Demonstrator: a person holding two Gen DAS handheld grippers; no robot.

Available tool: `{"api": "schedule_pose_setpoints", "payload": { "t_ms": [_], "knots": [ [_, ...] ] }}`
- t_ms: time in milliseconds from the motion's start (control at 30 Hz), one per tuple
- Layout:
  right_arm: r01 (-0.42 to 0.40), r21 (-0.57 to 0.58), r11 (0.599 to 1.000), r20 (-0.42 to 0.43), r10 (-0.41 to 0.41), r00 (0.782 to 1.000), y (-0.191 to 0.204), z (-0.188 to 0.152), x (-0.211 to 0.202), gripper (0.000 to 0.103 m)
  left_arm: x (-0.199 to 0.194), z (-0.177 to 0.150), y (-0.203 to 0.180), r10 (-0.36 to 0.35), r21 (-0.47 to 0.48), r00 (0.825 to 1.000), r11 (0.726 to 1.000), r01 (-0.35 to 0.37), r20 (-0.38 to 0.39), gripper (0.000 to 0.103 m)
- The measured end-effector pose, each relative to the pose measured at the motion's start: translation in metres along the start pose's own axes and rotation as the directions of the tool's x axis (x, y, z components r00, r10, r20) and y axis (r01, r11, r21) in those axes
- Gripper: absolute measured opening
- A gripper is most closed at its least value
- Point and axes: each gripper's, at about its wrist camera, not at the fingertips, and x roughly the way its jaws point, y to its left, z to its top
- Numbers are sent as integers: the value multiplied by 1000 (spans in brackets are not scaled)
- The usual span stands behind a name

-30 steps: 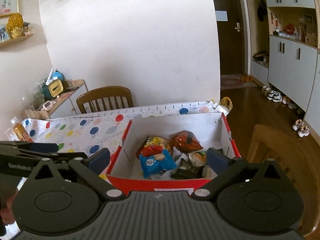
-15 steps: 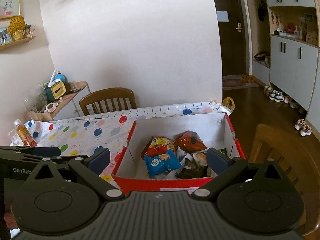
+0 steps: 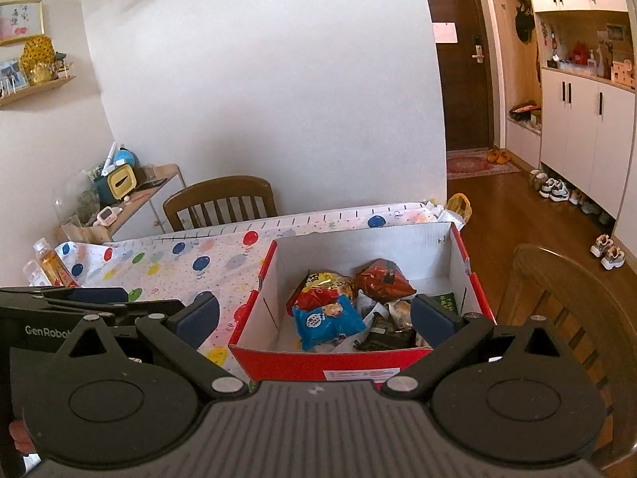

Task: Organize snacks

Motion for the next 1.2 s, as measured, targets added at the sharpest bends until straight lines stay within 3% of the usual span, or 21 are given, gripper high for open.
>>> {"api": "schedule_pose_setpoints", "payload": {
  "t_ms": [1200],
  "knots": [
    [-11,-34,999,-23,10,1000,-3,0,4,103,-1,-2,-5,-3,-13,1000,1000,3,-3,102]
  ]
}}
